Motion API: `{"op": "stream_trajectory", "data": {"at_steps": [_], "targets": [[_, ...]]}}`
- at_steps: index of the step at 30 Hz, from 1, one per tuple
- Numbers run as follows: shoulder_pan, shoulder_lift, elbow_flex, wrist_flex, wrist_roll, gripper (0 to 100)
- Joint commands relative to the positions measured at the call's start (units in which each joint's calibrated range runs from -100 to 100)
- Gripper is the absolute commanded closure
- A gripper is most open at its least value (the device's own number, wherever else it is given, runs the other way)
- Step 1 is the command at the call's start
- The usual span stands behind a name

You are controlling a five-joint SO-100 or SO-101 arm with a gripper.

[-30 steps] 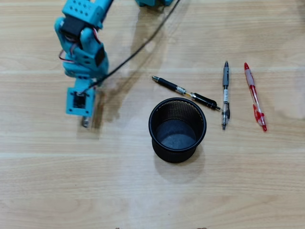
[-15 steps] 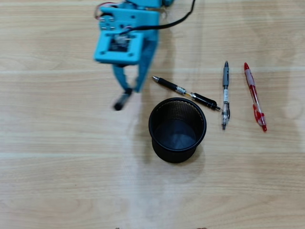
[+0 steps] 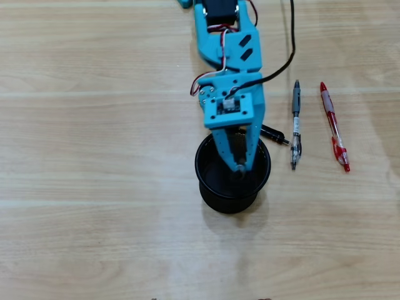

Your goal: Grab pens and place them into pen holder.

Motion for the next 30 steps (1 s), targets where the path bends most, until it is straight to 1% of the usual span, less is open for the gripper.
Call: {"op": "stream_trajectory", "data": {"at_steps": [1,3,7,11,14,16,17,18,20,24,26,28,30], "targets": [[0.3,-1.0,5.5,-6.9,-0.3,98],[0.4,-1.0,7.9,-11.0,-0.3,95],[0.9,-1.1,11.8,-21.2,0.0,81],[1.4,-1.1,12.9,-30.2,0.0,81],[1.5,-2.5,11.1,-31.9,0.6,83],[1.4,-5.4,9.6,-31.4,4.0,85],[1.4,-7.4,9.3,-29.4,6.5,85],[1.2,-9.9,9.2,-25.3,9.1,85],[0.7,-17.3,9.6,-11.0,13.6,85],[-2.8,-34.1,12.4,29.5,22.5,86],[-5.1,-40.5,16.9,45.5,26.5,86],[-6.1,-45.6,22.5,54.4,29.0,86],[-6.3,-48.9,27.2,58.9,30.4,86]]}}
